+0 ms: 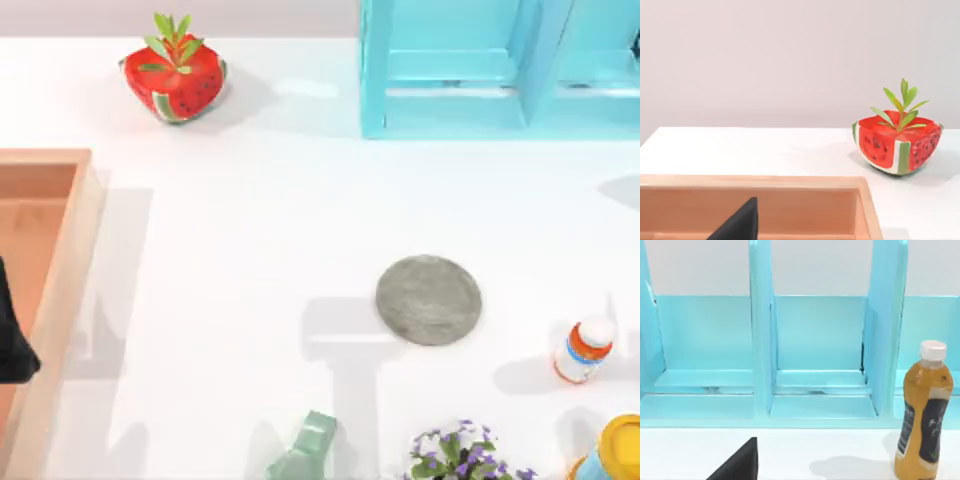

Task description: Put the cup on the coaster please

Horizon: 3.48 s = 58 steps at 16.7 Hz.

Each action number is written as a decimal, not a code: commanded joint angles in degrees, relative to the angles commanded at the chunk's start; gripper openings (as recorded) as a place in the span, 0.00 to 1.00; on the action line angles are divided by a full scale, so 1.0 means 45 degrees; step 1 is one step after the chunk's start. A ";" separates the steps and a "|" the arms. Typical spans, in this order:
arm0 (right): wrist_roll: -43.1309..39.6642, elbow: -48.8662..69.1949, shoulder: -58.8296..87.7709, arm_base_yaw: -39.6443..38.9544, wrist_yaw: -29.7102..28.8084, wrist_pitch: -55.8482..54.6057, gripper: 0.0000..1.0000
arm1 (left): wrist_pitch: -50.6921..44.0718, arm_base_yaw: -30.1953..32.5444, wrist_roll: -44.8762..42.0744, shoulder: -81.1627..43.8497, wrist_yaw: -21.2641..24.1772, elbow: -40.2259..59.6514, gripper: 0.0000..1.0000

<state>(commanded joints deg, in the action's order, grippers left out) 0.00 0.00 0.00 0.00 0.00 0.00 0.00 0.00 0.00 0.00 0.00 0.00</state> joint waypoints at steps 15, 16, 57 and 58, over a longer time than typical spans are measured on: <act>-0.8997 0.6671 0.8164 0.1210 0.0607 0.5866 1.00 | 0.0000 0.0000 0.0000 0.0000 0.0000 0.0000 1.00; -1.0142 0.7492 0.9166 0.1459 0.0607 0.6588 1.00 | 0.0000 0.0000 0.0000 0.0000 0.0000 0.0000 1.00; -2.5696 1.4614 2.3672 0.5880 -0.0006 1.0949 1.00 | 0.0000 0.0000 0.0000 0.0000 0.0000 0.0000 1.00; -2.5696 1.4614 2.3672 0.5880 -0.0006 1.0949 0.92 | 0.0000 0.0000 0.0000 0.0000 0.0000 0.0000 1.00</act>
<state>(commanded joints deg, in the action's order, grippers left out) -115.63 65.76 106.53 26.46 -0.03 49.27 0.00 0.00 0.00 0.00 0.00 0.00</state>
